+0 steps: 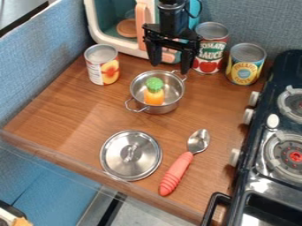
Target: MOVED THE CAN TO THE LEFT SIDE OF THE SILVER POT AND LID
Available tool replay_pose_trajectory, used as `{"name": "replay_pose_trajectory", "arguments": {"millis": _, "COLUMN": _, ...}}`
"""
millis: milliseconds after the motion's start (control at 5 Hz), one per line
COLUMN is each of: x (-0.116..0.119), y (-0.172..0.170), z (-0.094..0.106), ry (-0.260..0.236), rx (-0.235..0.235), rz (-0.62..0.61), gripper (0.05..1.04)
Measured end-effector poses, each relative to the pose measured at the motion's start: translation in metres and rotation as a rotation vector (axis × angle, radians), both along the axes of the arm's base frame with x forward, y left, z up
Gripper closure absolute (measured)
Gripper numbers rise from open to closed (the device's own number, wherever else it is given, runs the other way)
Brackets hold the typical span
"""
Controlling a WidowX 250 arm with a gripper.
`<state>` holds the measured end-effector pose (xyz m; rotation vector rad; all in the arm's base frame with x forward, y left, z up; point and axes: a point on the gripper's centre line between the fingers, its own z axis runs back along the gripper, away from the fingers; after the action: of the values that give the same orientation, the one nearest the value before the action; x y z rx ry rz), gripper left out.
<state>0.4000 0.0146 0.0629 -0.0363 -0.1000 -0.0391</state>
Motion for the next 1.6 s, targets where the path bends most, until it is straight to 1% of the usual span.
{"name": "replay_pose_trajectory", "arguments": {"millis": 200, "x": -0.004, "y": 0.000, "z": -0.020, "ry": 0.058, "rx": -0.004, "rz": -0.007, "gripper": 0.083}}
{"name": "replay_pose_trajectory", "arguments": {"millis": 400, "x": 0.013, "y": 0.014, "z": -0.011, "ry": 0.028, "rx": -0.002, "rz": -0.041, "gripper": 0.083}}
{"name": "replay_pose_trajectory", "arguments": {"millis": 600, "x": 0.027, "y": 0.053, "z": -0.003, "ry": 0.014, "rx": 0.021, "rz": -0.037, "gripper": 0.083}}
{"name": "replay_pose_trajectory", "arguments": {"millis": 800, "x": 0.042, "y": 0.074, "z": -0.005, "ry": 0.007, "rx": 0.027, "rz": -0.069, "gripper": 0.083}}
{"name": "replay_pose_trajectory", "arguments": {"millis": 1000, "x": 0.040, "y": 0.107, "z": -0.003, "ry": -0.009, "rx": 0.061, "rz": -0.073, "gripper": 0.083}}
{"name": "replay_pose_trajectory", "arguments": {"millis": 1200, "x": 0.032, "y": 0.125, "z": -0.013, "ry": -0.006, "rx": 0.076, "rz": -0.035, "gripper": 0.083}}
{"name": "replay_pose_trajectory", "arguments": {"millis": 1400, "x": 0.026, "y": 0.134, "z": -0.032, "ry": -0.016, "rx": 0.105, "rz": -0.006, "gripper": 0.083}}
{"name": "replay_pose_trajectory", "arguments": {"millis": 1600, "x": 0.028, "y": 0.142, "z": -0.033, "ry": -0.076, "rx": 0.143, "rz": 0.025, "gripper": 0.083}}
